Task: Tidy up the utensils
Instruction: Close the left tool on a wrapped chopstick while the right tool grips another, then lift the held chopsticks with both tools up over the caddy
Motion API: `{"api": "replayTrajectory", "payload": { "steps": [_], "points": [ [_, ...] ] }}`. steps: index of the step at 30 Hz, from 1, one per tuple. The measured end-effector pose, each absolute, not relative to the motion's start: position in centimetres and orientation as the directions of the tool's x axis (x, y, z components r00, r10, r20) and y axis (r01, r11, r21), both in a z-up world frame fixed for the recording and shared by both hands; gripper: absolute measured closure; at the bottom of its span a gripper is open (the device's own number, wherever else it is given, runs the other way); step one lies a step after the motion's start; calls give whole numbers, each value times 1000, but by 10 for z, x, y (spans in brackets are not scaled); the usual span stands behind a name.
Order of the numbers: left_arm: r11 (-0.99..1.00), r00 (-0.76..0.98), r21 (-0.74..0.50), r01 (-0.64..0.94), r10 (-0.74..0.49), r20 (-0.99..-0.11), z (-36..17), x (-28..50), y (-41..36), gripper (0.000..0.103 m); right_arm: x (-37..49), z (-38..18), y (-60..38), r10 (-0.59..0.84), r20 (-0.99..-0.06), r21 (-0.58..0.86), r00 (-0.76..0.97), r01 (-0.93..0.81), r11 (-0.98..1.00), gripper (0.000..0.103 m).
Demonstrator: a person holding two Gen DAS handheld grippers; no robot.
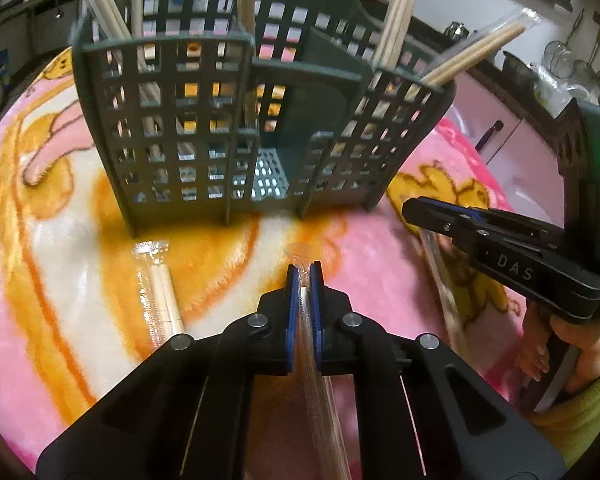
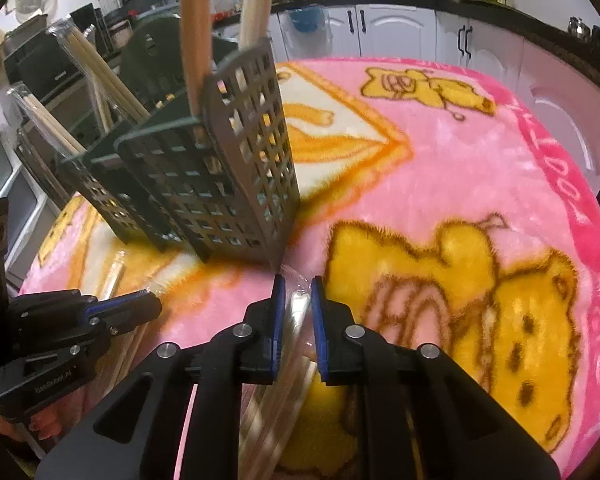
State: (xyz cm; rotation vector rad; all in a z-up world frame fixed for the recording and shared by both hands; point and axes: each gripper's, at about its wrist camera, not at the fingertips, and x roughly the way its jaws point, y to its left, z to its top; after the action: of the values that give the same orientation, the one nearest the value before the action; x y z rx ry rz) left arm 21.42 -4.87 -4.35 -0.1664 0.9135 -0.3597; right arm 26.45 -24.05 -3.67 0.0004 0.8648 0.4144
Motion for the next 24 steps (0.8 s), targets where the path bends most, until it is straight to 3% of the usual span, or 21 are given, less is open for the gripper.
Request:
{"api": "replayTrajectory", "payload": {
  "steps": [24],
  "points": [
    [904, 679, -340, 258, -420, -602, 30, 194, -22, 101, 218, 49, -240, 500, -546, 222, 672, -459, 860, 95]
  ]
}}
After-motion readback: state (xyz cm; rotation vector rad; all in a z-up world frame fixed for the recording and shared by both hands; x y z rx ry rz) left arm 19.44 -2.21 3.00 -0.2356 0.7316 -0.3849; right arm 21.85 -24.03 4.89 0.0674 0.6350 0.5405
